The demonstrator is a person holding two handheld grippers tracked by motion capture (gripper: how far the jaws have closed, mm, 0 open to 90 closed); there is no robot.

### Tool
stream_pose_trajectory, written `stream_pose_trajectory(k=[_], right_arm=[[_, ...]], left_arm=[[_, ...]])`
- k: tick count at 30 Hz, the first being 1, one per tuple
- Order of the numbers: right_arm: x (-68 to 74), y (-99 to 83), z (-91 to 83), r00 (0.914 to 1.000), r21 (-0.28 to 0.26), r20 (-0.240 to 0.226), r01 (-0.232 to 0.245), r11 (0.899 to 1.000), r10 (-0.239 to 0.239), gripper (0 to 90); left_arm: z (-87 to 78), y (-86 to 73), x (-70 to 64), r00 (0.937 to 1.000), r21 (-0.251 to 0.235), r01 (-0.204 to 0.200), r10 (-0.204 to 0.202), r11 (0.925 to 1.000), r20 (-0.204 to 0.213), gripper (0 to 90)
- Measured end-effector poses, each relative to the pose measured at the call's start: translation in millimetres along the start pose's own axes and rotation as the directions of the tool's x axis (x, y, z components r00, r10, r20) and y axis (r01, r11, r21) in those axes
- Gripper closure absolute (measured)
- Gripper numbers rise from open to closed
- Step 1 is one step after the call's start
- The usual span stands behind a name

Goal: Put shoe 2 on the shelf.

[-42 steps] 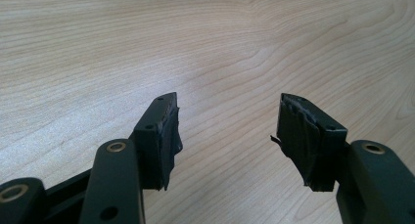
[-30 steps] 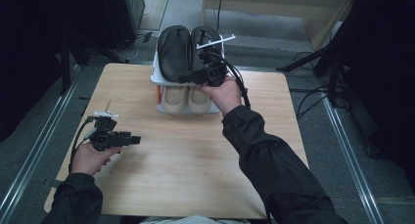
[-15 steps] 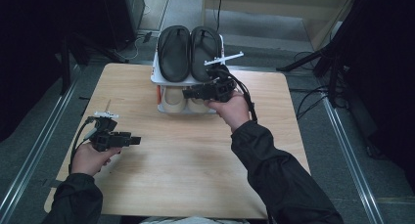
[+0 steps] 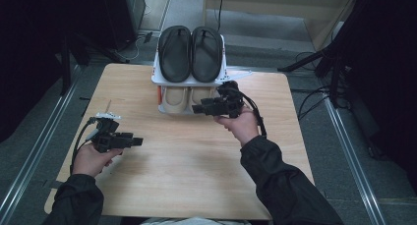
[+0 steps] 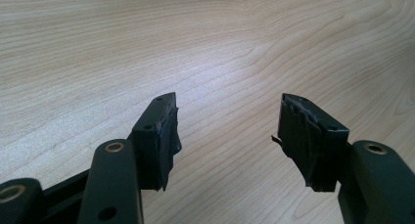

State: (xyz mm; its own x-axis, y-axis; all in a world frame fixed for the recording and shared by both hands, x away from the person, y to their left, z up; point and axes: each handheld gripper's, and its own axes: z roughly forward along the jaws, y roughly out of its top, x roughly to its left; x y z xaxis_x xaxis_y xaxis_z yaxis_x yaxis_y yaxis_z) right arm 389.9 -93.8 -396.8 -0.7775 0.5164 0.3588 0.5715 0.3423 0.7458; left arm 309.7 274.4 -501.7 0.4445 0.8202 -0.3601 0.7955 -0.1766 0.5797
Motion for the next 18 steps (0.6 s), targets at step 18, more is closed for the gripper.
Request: stream_pose_trajectory(k=[18], right_arm=[[-16.3, -50.6, 0.5, 0.9978, 0.005, -0.028, 0.060, 0.998, -0.060, 47.5]], left_arm=[[2.3, -0.6, -2.5, 0.9999, 0.007, -0.005, 0.005, 1.0000, 0.009, 40.1]])
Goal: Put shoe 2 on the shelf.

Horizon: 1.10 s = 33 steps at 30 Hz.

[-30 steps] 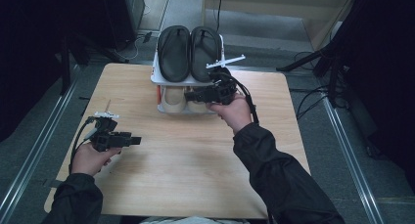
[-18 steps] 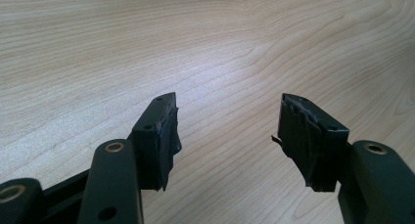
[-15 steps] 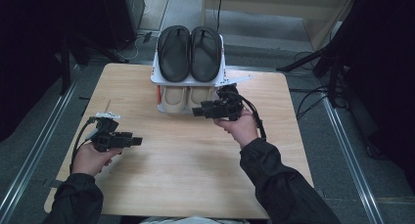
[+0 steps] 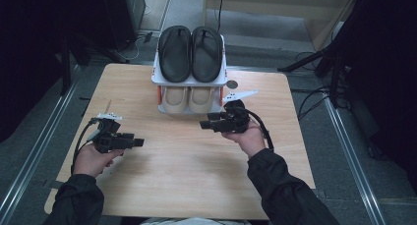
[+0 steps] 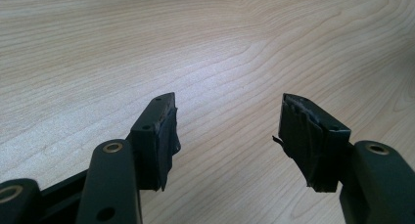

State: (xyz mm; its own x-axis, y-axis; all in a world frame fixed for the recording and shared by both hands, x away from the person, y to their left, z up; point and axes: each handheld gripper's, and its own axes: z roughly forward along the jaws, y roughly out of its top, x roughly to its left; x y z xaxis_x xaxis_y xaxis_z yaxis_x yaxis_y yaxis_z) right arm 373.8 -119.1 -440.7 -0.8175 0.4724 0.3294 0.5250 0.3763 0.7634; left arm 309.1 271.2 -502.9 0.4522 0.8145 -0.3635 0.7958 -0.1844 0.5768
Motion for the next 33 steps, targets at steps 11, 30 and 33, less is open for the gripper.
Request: stream_pose_trajectory(k=[11, 30, 33], right_arm=[[-8.8, -30.3, -9.2, 0.9999, -0.009, 0.006, -0.012, 1.000, 0.012, 47.6], [-36.1, -60.4, -24.6, 0.9930, -0.011, 0.117, -0.017, 1.000, 0.018, 46.7], [-42.6, -60.1, -26.0, 0.9907, -0.030, 0.131, -0.034, 0.999, 0.037, 46.6]], left_arm=[[0.8, -0.4, -0.4, 1.0000, 0.001, 0.002, -0.002, 1.0000, -0.003, 39.8], [0.7, 1.6, 0.2, 1.0000, 0.003, -0.006, 0.006, 1.0000, 0.005, 39.3], [1.2, 2.0, -0.6, 0.9999, 0.005, -0.014, 0.014, 0.9999, 0.006, 39.5]])
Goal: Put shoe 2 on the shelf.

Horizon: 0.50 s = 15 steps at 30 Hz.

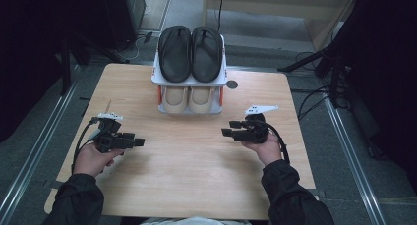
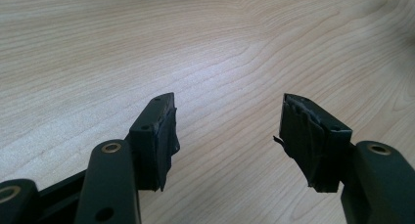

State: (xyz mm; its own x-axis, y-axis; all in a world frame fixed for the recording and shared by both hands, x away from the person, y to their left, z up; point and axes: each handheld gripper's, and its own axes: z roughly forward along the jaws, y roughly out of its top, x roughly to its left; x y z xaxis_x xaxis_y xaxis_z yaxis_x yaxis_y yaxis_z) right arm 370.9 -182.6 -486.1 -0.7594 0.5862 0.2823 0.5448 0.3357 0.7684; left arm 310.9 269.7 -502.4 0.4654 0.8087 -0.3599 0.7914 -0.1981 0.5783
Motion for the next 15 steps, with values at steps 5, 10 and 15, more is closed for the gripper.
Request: stream_pose_trajectory(k=[5, 10, 15], right_arm=[[-4.5, -0.2, -1.1, 0.9997, -0.005, 0.009, -0.022, 1.000, 0.022, 46.5], [-6.4, -0.5, -1.8, 0.9998, -0.004, 0.016, -0.009, 1.000, 0.009, 45.8], [-7.1, -1.0, -0.8, 0.9998, 0.000, 0.015, -0.012, 1.000, 0.012, 45.8]], left_arm=[[2.4, 0.4, -1.2, 0.9999, 0.009, -0.011, 0.012, 0.9999, -0.002, 39.8], [3.6, -0.4, -3.3, 0.9996, 0.018, -0.028, 0.028, 0.9995, -0.002, 39.8], [3.9, 0.1, -3.3, 0.9998, 0.017, -0.020, 0.020, 0.9996, -0.005, 38.7]])
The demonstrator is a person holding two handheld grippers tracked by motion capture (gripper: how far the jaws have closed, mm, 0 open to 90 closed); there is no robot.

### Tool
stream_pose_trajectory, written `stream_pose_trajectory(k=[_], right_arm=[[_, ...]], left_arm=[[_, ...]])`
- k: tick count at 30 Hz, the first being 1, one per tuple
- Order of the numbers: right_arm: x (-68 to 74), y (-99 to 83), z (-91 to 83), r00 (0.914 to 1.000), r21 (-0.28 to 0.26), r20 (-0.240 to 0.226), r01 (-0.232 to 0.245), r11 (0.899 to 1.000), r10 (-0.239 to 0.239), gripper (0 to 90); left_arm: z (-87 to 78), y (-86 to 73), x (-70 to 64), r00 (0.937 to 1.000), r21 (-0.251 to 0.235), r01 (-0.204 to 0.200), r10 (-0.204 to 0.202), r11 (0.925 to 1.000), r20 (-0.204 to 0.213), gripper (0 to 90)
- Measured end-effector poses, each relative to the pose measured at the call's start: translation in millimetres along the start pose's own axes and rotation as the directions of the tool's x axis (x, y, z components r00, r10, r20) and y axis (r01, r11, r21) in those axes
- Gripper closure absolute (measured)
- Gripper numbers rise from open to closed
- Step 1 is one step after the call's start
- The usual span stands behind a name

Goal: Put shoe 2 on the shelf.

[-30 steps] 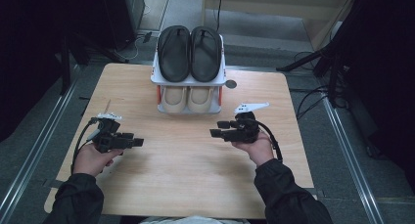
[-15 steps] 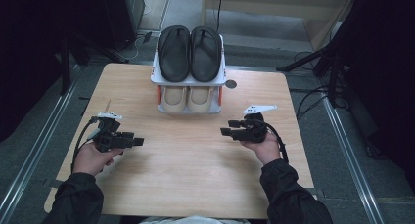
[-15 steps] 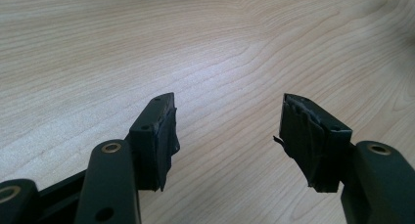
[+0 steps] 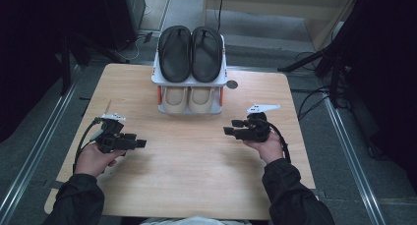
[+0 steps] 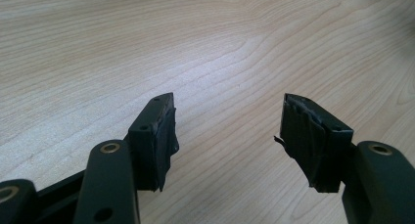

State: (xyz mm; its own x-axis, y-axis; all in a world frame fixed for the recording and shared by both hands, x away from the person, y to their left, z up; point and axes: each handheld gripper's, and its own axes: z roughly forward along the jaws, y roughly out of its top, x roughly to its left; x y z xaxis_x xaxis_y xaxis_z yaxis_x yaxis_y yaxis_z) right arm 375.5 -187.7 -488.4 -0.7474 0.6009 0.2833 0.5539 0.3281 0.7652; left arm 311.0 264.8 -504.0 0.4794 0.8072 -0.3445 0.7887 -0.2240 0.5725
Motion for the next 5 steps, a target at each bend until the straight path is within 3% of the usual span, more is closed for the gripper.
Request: stream_pose_trajectory(k=[5], right_arm=[[-1.1, -1.1, 0.9, 0.9999, 0.010, 0.011, 0.004, 1.000, -0.004, 44.1]], left_arm=[[1.2, 0.1, -1.0, 0.9999, -0.006, 0.014, -0.014, 0.9999, 0.004, 37.3]])
